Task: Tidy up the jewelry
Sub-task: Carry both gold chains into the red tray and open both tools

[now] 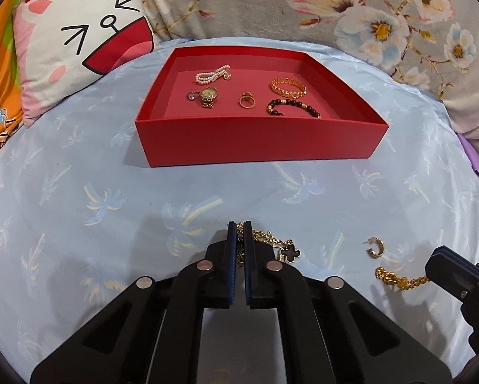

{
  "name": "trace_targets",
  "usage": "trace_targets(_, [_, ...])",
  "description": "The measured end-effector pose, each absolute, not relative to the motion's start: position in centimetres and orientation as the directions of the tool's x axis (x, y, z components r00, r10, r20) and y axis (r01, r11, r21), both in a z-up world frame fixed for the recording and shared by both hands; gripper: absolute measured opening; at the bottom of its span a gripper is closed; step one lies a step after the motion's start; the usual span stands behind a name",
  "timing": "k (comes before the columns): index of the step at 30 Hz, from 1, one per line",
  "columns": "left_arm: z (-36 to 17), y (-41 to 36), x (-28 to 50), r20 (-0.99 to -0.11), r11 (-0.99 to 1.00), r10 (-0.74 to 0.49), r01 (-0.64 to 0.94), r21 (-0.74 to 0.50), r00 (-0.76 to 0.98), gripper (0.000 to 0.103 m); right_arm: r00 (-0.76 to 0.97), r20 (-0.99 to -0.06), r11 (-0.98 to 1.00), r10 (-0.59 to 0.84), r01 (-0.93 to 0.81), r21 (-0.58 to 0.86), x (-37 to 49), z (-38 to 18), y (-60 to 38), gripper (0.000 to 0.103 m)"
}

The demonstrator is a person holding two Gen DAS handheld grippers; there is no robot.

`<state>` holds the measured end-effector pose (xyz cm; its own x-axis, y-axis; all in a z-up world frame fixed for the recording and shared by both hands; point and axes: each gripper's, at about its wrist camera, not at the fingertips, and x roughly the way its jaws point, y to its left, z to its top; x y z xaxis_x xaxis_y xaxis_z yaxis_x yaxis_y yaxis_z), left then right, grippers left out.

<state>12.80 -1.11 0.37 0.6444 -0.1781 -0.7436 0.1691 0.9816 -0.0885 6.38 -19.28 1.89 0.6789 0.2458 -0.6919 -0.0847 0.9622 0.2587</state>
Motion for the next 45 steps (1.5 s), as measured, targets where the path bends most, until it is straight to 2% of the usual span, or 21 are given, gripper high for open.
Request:
trace_targets(5, [2.8,-0.1,12.1,-0.715,0.973,-0.230,0.174,-0.153,0.660,0.002,0.696,-0.674,0.961,0.247,-0.088,0.260,6.1,3.0,-19.5,0.007])
trace_targets(19, [9.3,2.7,10.2,-0.622,0.961,-0.272,0.171,-0.218,0.735,0.002,0.716,-0.649,0.958,0.258,-0.102,0.268,5.4,4.6,-19.7,0.007])
trace_targets(27, [14.1,2.6,9.6,-0.574,0.946,-0.319,0.224,-0.232,0.754,0.002,0.746,-0.600,0.951,0.289,-0.153,0.268,5.4,8.3,-19.8,0.007])
trace_targets(37, [20.8,1.6,11.5,-0.500,0.942,-0.335,0.289,-0.170,0.799,0.002,0.769,-0.537,0.936,0.346,-0.240,0.258,9.2,15.0,-19.2,0.007])
trace_targets(45, [24.7,0.8,15.9,-0.472,0.950,-0.310,0.288,-0.119,0.825,0.002,0.767,-0.522,0.927,0.373,-0.282,0.249,15.8,19.3,-18.3,0.007])
